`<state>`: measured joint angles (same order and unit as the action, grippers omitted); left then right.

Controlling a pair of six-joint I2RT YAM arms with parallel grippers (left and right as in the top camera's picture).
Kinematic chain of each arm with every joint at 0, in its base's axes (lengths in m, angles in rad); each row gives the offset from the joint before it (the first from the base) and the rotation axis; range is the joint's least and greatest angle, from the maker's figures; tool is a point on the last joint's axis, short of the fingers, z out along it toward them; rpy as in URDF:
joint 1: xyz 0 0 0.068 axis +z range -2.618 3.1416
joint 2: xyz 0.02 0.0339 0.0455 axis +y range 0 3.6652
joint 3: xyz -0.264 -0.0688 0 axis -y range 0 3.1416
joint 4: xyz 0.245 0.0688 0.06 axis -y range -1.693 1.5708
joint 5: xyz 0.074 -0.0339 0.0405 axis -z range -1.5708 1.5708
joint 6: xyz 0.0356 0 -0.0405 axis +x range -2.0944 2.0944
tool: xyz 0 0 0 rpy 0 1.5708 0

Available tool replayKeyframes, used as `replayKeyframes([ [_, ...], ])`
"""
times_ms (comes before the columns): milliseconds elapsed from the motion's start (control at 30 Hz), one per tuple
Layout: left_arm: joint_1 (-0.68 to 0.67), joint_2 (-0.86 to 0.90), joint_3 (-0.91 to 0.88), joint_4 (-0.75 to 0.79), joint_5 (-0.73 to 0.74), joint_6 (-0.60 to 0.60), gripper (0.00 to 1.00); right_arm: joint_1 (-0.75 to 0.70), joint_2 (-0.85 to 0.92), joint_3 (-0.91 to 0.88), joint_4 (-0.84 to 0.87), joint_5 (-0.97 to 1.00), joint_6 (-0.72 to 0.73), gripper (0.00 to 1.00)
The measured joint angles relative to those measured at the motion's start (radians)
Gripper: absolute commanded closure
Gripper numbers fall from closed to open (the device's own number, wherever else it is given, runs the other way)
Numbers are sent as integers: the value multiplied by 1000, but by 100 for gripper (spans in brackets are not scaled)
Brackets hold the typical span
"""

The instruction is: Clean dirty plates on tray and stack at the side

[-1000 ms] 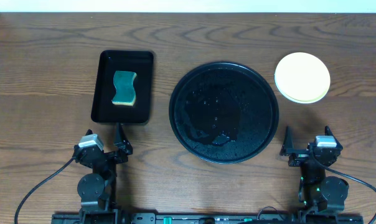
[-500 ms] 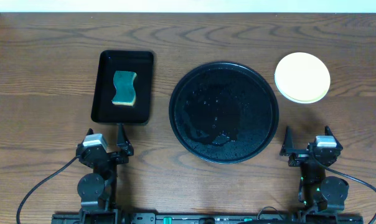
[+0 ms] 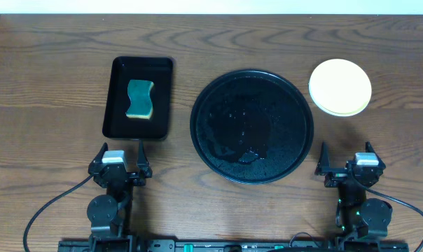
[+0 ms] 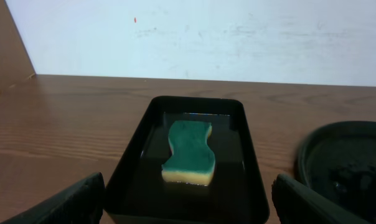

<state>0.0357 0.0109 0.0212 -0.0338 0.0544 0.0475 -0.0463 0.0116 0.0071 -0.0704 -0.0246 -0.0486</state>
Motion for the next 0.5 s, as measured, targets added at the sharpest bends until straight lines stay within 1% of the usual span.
replayKeyframes([
  [500, -6, 0, 0, 0, 0, 6, 14, 0, 0, 0, 0, 0, 0, 1],
])
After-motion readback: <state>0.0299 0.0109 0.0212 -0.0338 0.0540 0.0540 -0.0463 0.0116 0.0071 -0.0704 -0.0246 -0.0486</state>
